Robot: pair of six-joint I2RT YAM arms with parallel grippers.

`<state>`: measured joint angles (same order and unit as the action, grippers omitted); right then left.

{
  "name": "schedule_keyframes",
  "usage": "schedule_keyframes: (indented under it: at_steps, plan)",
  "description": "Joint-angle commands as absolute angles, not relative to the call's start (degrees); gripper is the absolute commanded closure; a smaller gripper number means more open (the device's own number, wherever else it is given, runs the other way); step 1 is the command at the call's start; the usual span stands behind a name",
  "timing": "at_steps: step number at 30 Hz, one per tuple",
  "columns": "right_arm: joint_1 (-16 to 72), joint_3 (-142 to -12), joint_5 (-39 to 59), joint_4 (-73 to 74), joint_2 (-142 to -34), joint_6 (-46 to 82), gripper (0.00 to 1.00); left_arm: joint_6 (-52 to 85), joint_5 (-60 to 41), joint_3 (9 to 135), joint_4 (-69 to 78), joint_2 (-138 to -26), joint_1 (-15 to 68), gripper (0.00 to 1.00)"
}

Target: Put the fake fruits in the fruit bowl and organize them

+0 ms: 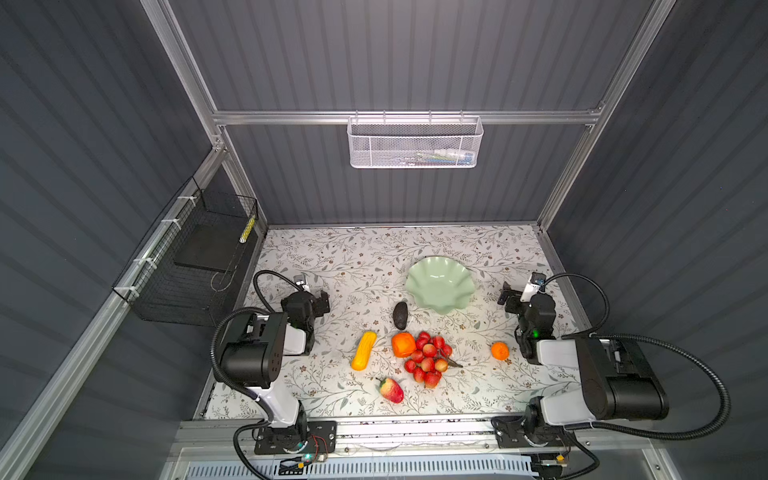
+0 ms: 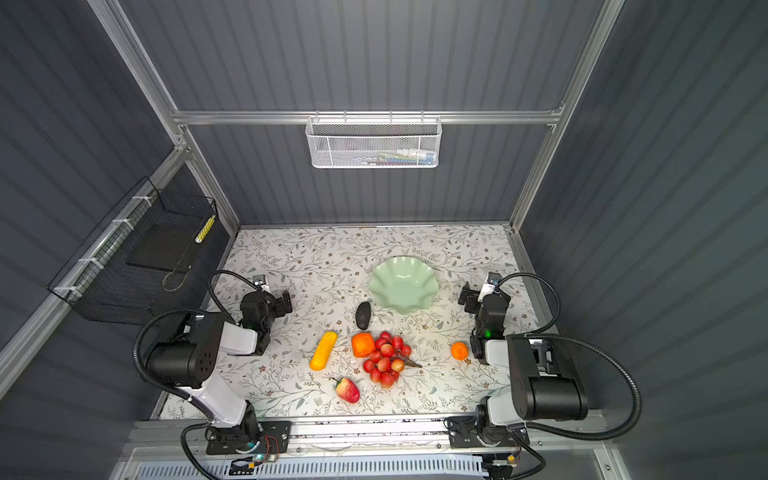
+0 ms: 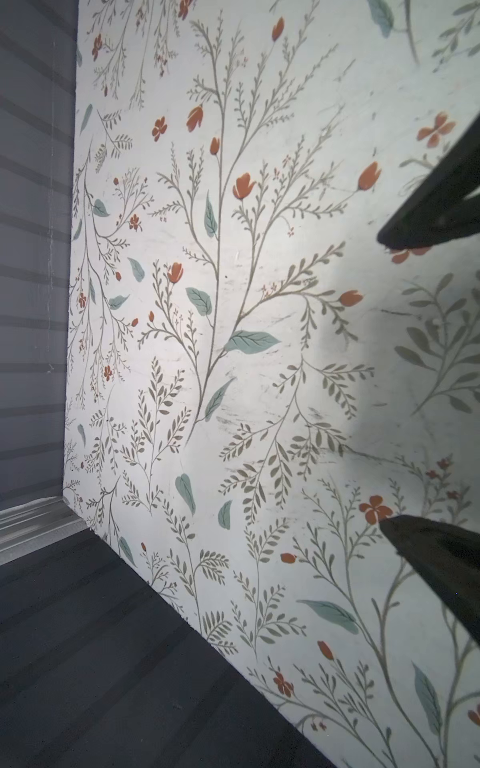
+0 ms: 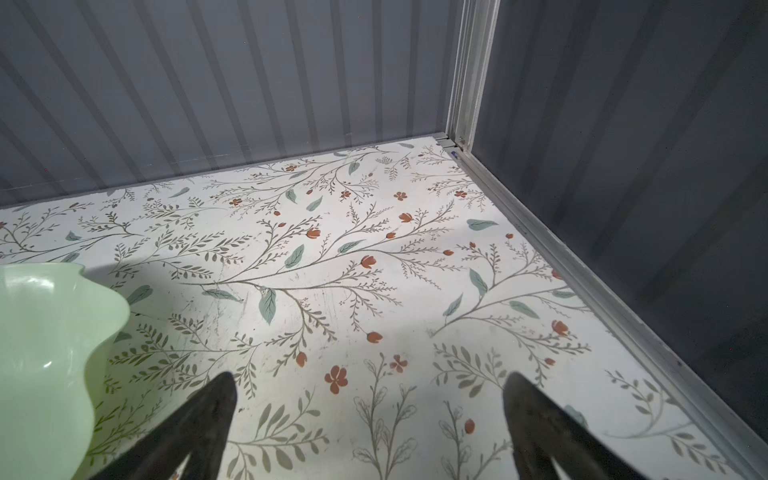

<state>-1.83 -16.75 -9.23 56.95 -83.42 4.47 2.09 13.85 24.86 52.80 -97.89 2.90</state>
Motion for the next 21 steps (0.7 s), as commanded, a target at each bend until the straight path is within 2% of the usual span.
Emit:
schedule_keyframes:
  at_steps: [1,21]
  plan:
    - [-1.69,-17.62,-9.77,57.85,-83.67,4.2,0.01,1.49,13.7,26.02,53.96,-98.19,3.08,0.0]
    - [-2.02,-18.02,-8.88,57.13,-83.68,4.36,0.01,1.56,13.39,26.02,53.76,-98.17,3.08,0.0]
